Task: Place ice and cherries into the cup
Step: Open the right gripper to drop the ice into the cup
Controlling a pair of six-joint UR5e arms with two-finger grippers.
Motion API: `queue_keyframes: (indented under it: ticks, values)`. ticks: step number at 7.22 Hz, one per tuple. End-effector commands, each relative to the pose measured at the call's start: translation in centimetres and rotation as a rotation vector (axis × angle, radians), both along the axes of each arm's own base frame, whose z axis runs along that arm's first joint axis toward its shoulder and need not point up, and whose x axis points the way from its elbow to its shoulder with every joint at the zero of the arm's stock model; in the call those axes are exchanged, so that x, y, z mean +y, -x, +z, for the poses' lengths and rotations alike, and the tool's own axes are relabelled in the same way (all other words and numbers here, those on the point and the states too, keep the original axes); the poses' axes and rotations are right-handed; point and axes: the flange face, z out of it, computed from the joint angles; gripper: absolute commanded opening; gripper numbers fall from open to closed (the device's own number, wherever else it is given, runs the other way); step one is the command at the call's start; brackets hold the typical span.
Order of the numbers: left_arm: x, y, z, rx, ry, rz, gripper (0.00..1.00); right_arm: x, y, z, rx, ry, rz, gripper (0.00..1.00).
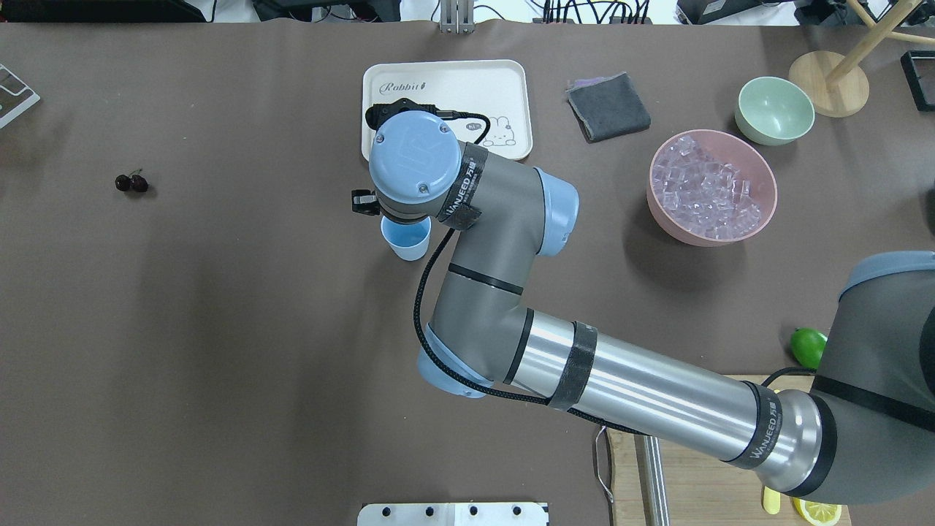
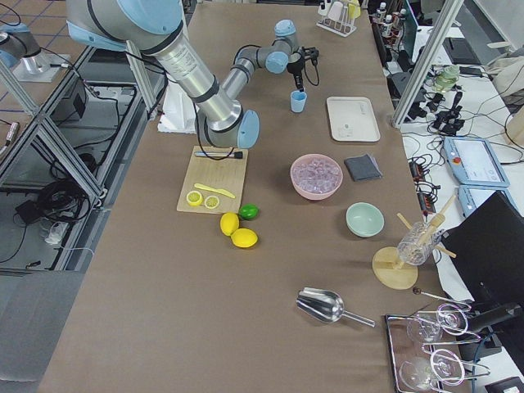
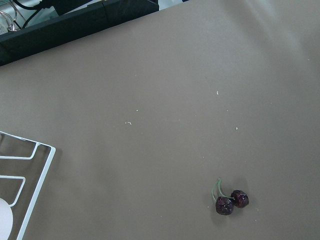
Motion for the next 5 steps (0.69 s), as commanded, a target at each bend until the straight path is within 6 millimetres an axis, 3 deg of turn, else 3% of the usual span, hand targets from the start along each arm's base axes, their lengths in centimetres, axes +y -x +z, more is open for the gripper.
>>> queue_keyframes:
  ticks: [1,3,4,5]
  values:
    - [0.0,0.0,0.0,-0.001,-0.002,0.001,0.97,0.7,0.6,0.5,0.005,-0.001,-0.010,0.16]
    - [0.0,0.0,0.0,-0.001,-0.002,0.001,0.97,1.2,1.1,0.7,0.019,-0.020,0.004,0.81]
    - [0.0,0.0,0.0,-0.001,-0.001,0.001,0.97,1.1,1.0,0.4,0.014,-0.022,0.008,0.89]
    - [0.0,0.0,0.1,-0.001,0.001,0.001,0.97,-1.2,-1.4,-0.2,0.012,-0.036,0.021,0.91]
